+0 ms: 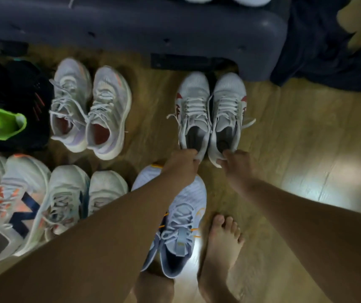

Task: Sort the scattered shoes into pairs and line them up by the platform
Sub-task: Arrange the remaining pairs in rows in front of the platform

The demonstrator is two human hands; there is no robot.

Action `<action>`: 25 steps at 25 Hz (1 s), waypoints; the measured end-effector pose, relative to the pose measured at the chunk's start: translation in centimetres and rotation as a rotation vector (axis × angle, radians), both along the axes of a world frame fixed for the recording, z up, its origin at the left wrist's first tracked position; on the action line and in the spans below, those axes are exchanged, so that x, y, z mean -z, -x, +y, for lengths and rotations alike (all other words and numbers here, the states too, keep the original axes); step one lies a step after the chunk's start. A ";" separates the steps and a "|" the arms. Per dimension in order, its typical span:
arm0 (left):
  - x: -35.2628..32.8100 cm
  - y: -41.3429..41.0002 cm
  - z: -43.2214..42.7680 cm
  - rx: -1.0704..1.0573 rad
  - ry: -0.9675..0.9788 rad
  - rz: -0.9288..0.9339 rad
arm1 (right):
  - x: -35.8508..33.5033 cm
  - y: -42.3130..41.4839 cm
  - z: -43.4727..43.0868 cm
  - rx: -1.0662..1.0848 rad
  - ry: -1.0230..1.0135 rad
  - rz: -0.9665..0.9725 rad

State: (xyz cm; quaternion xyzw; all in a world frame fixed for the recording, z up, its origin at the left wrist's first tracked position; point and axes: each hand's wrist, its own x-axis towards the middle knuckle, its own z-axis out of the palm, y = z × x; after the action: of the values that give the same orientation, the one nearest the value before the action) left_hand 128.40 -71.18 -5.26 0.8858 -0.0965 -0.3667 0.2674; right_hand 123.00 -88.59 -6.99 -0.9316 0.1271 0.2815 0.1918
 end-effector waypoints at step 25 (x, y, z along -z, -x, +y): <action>-1.5 -7.8 28.0 -0.479 -0.468 -0.115 | -3.0 -7.2 24.8 -0.169 -0.278 0.045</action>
State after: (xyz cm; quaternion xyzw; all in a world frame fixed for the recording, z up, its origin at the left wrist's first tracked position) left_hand 136.24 -43.15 -3.74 0.9399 0.1864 -0.2551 0.1293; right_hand 130.23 -63.75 -4.00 -0.8968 0.0124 0.3325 0.2915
